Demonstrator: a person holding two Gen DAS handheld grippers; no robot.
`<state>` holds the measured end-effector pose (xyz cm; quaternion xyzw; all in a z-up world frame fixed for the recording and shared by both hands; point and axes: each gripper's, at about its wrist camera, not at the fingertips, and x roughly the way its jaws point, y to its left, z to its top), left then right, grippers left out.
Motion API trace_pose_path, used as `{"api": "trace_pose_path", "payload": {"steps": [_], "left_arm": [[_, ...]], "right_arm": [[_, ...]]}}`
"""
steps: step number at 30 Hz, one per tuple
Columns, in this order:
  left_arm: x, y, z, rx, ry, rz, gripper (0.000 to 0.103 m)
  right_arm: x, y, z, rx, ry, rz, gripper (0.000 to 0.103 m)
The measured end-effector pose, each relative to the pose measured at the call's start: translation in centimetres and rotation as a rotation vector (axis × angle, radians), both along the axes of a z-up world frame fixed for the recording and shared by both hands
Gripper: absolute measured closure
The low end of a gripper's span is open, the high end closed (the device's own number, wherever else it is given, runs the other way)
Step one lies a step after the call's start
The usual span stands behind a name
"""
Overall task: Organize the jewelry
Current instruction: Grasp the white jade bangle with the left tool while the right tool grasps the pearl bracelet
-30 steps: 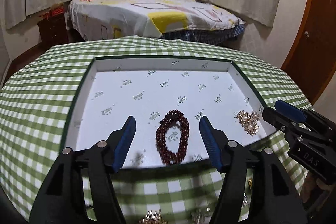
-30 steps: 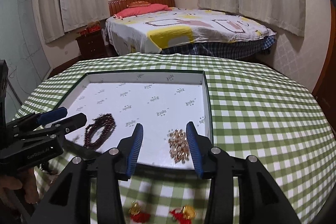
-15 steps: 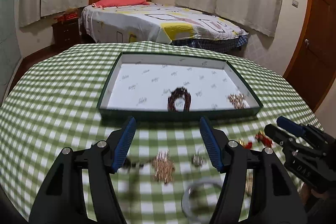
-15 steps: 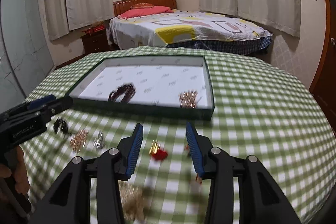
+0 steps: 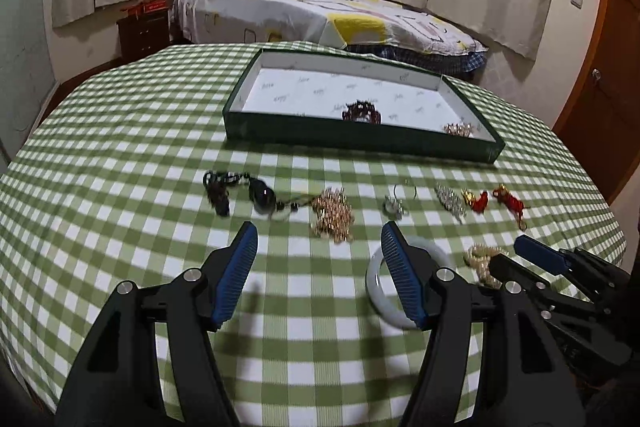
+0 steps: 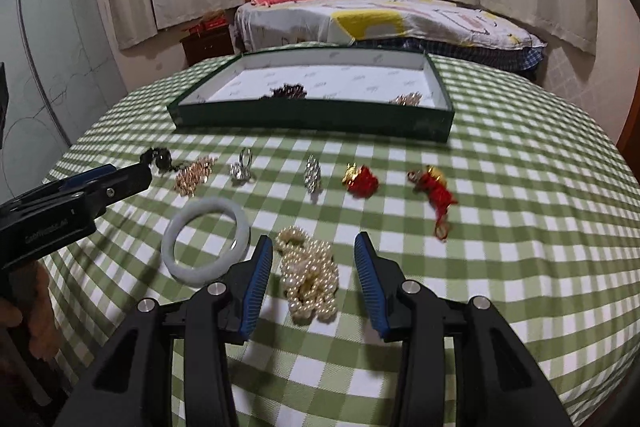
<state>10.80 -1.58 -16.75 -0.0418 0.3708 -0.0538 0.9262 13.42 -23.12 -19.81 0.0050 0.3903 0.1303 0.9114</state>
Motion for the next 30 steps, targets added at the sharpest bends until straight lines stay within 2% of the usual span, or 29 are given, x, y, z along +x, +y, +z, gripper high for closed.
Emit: {"api": "trace_pose_path", "payload": {"steps": [4,6,7,9,12,17,20,30], "left_arm": [[-0.4,0.1,-0.3,-0.006,0.008,0.006,0.039],[-0.5,0.0,-0.2,-0.005,0.007,0.007,0.034],[-0.5,-0.1,-0.2,-0.007,0.005,0.005,0.034],[-0.7,-0.3,-0.2,-0.007,0.005,-0.003,0.033],[-0.9,-0.9,-0.4,0.001,0.009,-0.019,0.033],[-0.9,-2.0,-0.5,0.003,0.016,-0.046,0.032],[-0.9,-2.9,-0.8,-0.005,0.027,-0.066,0.027],[-0.6,-5.6,-2.3,-0.006,0.068,-0.111,0.027]], "right_arm": [[0.1,0.3,-0.7,-0.008,0.027,0.005,0.060],[0.1,0.5,-1.0,-0.013,0.038,0.008,0.061],[0.1,0.5,-1.0,-0.018,0.035,0.006,0.064],[0.1,0.4,-1.0,-0.019,0.038,0.007,0.076],[0.0,0.1,-0.9,-0.009,0.042,0.000,0.080],[-0.2,-0.9,-0.7,-0.001,0.039,-0.028,0.081],[-0.3,-1.9,-0.5,0.008,0.034,-0.052,0.081],[-0.5,-3.9,-0.3,0.042,0.026,-0.097,0.081]]}}
